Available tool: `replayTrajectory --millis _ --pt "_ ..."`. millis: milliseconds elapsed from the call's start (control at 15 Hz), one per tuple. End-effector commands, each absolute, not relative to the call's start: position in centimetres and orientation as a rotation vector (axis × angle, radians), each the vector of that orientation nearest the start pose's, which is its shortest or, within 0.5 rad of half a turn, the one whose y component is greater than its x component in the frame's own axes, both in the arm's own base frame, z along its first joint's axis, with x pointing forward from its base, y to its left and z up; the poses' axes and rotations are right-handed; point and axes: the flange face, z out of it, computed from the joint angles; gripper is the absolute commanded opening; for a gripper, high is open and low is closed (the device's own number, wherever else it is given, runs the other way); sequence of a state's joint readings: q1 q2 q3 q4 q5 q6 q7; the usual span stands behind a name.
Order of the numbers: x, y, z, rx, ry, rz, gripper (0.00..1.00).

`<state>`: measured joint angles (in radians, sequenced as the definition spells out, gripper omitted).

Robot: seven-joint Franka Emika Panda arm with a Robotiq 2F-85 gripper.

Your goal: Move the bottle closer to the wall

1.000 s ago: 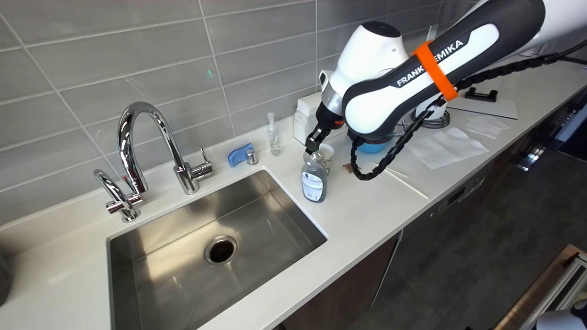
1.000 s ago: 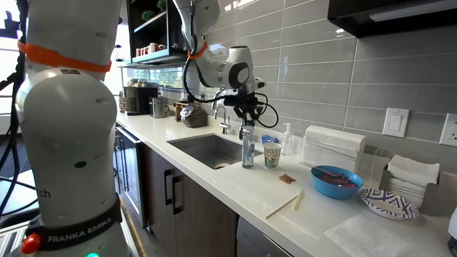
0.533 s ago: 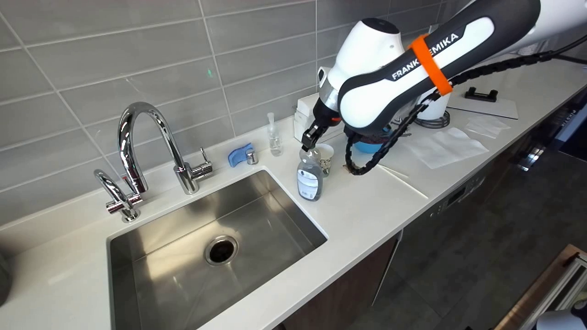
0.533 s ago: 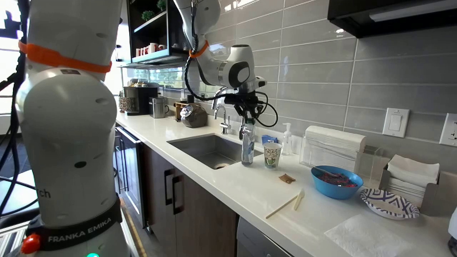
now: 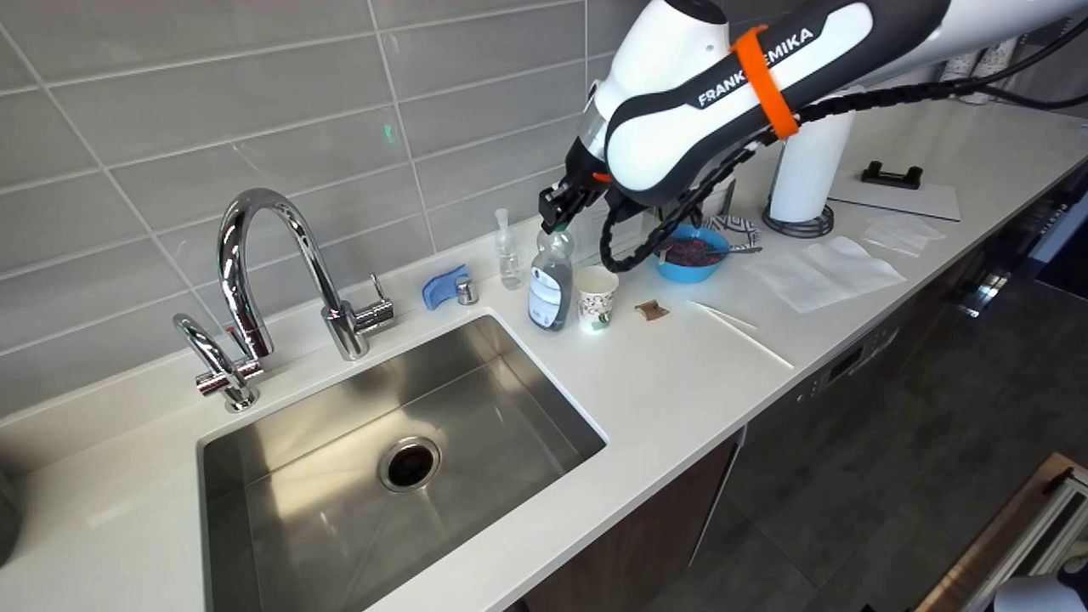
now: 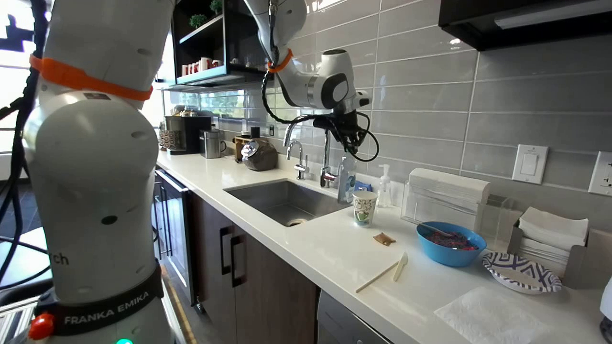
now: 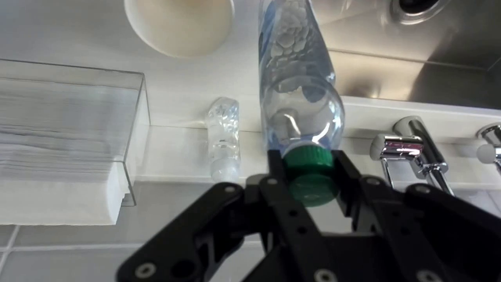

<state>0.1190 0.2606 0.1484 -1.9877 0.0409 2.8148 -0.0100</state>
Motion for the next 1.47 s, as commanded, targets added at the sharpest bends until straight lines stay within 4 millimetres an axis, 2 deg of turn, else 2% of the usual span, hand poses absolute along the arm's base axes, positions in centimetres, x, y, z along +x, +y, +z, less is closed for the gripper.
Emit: replayTrajectory --millis 0,267,733,1133,1400 --pt "65.7 17.7 40.5 -2.880 -0.219 -0.862 0.09" --pt "68.7 19.0 40.0 -2.929 -0.158 -0.931 0.09" --pt "72.3 22.8 38.5 -2.982 -0.161 -0.955 0.09" --pt "74.5 24.3 37.2 -3.024 -0.151 -0.985 0.09" --pt "75.8 24.3 36.4 -3.033 -0.115 -0.999 0.09"
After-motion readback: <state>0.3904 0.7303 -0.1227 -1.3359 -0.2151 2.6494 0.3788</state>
